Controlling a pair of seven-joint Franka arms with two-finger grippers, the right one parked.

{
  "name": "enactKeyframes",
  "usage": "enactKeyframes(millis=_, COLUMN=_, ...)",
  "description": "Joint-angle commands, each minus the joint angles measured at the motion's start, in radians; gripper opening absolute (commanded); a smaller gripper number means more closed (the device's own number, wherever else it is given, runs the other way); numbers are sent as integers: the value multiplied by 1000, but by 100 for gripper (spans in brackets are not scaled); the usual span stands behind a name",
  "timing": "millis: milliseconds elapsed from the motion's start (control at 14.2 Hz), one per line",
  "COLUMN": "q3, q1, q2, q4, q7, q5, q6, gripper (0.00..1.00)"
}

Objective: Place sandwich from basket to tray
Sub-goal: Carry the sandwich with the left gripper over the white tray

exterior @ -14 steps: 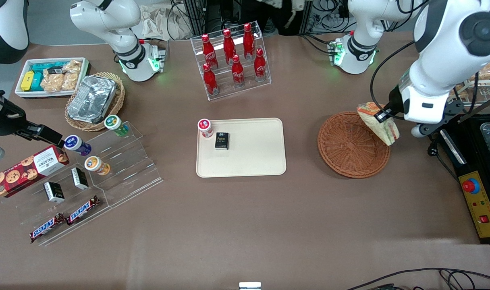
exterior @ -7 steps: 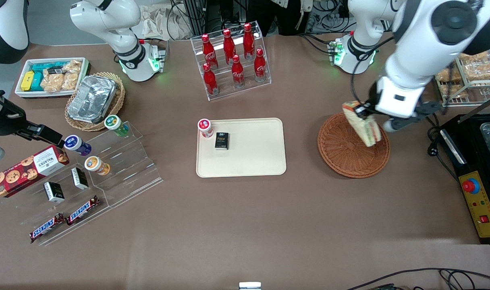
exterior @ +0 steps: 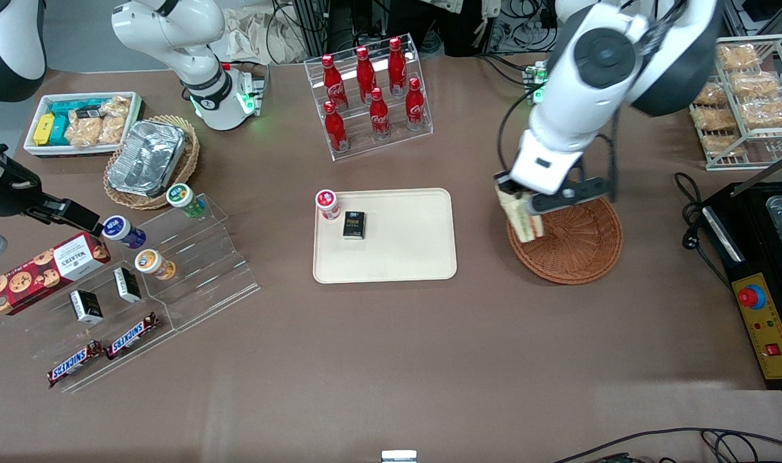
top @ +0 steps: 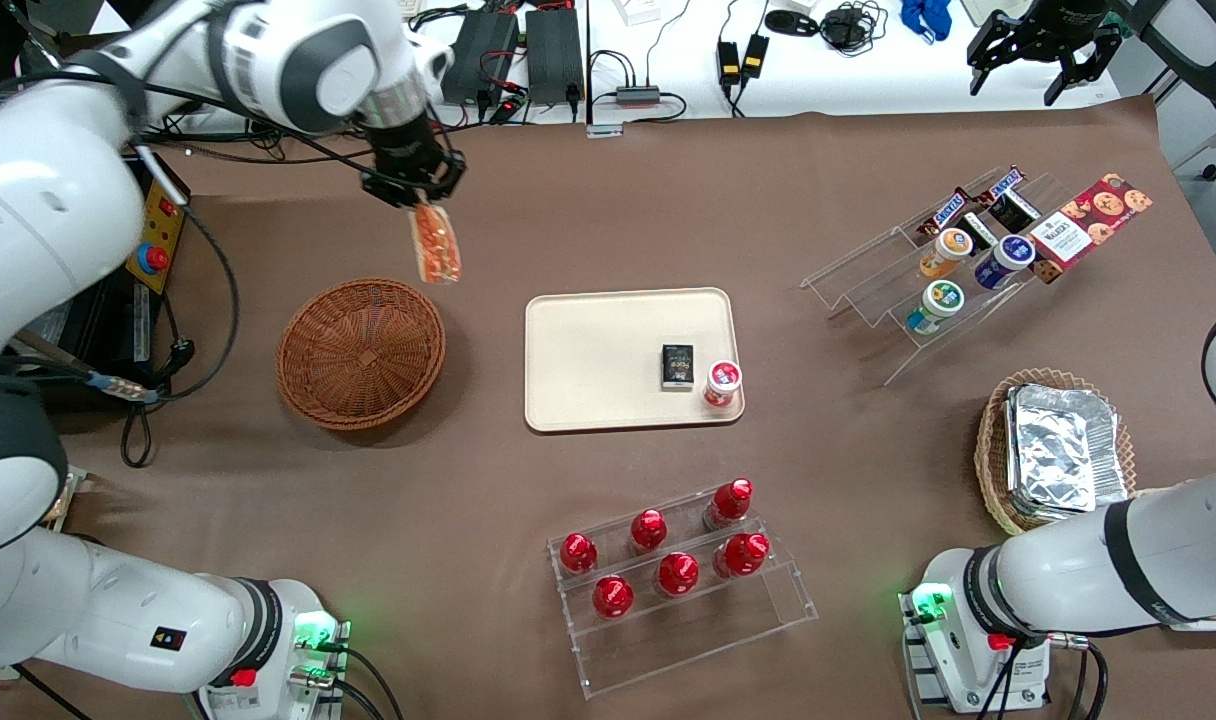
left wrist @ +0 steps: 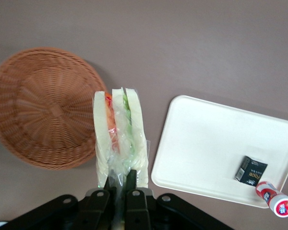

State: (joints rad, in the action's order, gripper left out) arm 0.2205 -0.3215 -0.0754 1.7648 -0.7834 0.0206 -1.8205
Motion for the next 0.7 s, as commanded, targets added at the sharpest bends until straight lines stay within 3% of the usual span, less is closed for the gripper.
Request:
enactKeyframes(millis=0, q3=-4, q1=-57, q2=-58, q4=-18, q7=-11, q5=5, q6=-63, gripper=0)
enactKeyframes(millis=632, q3=-3, q1=-188, q2=-276, q4=-10, q7=-8, q5=7, q6=-299, gripper=0)
